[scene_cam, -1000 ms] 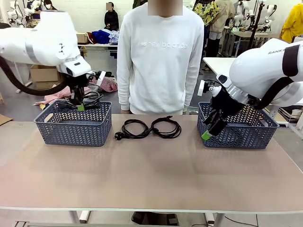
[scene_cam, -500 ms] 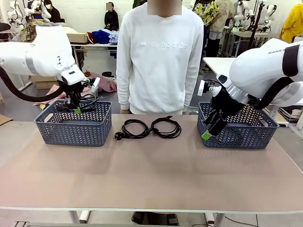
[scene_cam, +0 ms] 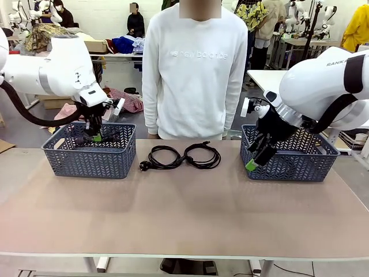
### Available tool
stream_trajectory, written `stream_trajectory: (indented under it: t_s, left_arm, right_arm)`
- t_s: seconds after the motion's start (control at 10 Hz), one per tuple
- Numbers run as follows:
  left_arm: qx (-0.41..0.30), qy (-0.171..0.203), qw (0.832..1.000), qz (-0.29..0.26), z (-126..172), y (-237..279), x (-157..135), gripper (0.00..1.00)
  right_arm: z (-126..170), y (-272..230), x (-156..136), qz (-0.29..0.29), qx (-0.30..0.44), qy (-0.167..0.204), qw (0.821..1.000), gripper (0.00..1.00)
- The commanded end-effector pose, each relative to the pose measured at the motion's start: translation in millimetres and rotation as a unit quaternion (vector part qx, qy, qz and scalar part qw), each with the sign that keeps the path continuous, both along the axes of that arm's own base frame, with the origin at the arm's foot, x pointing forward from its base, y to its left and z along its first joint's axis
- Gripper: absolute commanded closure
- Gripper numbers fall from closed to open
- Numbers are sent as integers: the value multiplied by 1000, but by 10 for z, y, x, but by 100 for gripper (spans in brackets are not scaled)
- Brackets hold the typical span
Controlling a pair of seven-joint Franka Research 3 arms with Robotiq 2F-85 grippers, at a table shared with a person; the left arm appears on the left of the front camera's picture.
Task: Organize the cables according to human instructions.
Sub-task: Pick up a bundle of cables and place it in the basket indicated by the human.
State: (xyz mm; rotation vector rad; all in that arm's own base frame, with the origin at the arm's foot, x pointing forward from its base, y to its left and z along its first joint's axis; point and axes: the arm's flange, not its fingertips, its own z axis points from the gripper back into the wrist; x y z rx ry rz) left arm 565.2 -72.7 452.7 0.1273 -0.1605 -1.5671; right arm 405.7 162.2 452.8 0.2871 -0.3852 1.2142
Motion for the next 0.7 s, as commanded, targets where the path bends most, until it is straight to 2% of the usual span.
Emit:
stream_trajectory:
  t_s: [0.0, 0.1, 0.2, 0.3, 0.4, 0.5, 0.6]
  left_arm:
    - [5, 6, 1000, -13, 54, 64, 46, 61]
    - [7, 9, 1000, -12, 65, 70, 38, 46]
    - [9, 13, 1000, -13, 94, 64, 25, 41]
    - [11, 22, 1000, -17, 123, 44, 17, 27]
    - [12, 31, 999, -21, 151, 31, 6, 22]
    - [8, 42, 999, -24, 174, 26, -5, 7]
    - [5, 47, 999, -25, 191, 25, -15, 2]
  right_arm:
    - [11, -10, -6, -2, 1, -1, 1000, 0]
    - [11, -10, -6, -2, 1, -1, 1000, 0]
    - [11, -10, -6, -2, 1, -1, 1000, 0]
    - [11, -10, -6, -2, 1, -1, 1000, 0]
    - [11, -10, -6, -2, 1, -1, 1000, 0]
    - [11, -10, -6, -2, 1, -1, 1000, 0]
    - [11, -10, -6, -2, 1, -1, 1000, 0]
